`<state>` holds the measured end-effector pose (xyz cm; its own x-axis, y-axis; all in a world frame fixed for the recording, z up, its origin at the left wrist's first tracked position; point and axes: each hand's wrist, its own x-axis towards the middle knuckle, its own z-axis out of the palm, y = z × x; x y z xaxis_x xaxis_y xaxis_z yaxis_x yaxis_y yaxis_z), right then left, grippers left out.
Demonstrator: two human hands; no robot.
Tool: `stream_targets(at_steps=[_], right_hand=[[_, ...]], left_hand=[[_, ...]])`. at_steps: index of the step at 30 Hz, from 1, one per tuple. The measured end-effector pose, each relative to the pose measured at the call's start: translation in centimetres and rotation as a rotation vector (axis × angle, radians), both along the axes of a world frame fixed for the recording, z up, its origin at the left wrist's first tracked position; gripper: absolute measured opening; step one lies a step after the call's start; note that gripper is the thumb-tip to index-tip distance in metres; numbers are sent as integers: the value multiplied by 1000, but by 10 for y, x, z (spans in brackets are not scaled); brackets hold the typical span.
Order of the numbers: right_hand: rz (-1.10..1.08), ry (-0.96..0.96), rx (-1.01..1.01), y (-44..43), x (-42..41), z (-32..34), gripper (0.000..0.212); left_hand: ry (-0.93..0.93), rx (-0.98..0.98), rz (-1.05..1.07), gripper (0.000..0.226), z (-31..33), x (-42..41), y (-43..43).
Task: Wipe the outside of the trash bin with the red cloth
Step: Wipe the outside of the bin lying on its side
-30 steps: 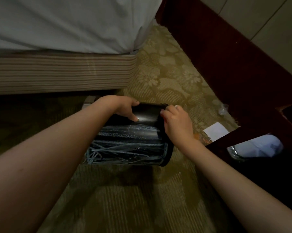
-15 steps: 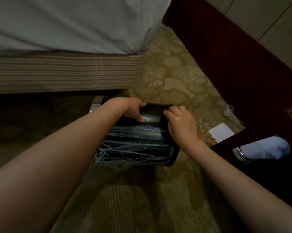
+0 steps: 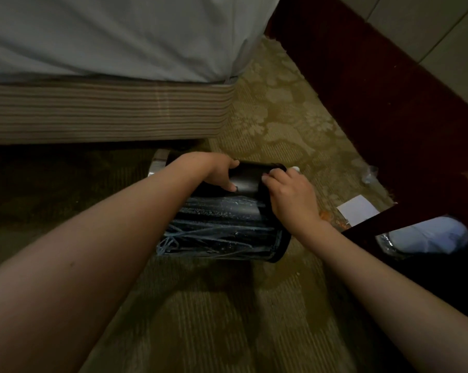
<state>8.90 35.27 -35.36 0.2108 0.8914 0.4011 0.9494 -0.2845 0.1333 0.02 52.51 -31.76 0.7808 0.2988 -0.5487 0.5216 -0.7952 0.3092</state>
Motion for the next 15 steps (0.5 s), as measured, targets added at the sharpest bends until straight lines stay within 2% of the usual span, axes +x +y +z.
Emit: stream_targets(at_steps=[4, 8, 11, 15], right_hand=[[85, 25, 34, -35, -9, -18, 31], [213, 23, -30, -73, -25, -36, 28], [220, 8, -35, -48, -18, -24, 25], [82, 11, 2, 7, -6, -4, 26]], left_hand=[[7, -15, 8, 79, 0, 0, 0], [9, 8, -10, 78, 0, 0, -1], [3, 25, -23, 76, 1, 0, -3], [-9, 23, -30, 77, 0, -2, -1]])
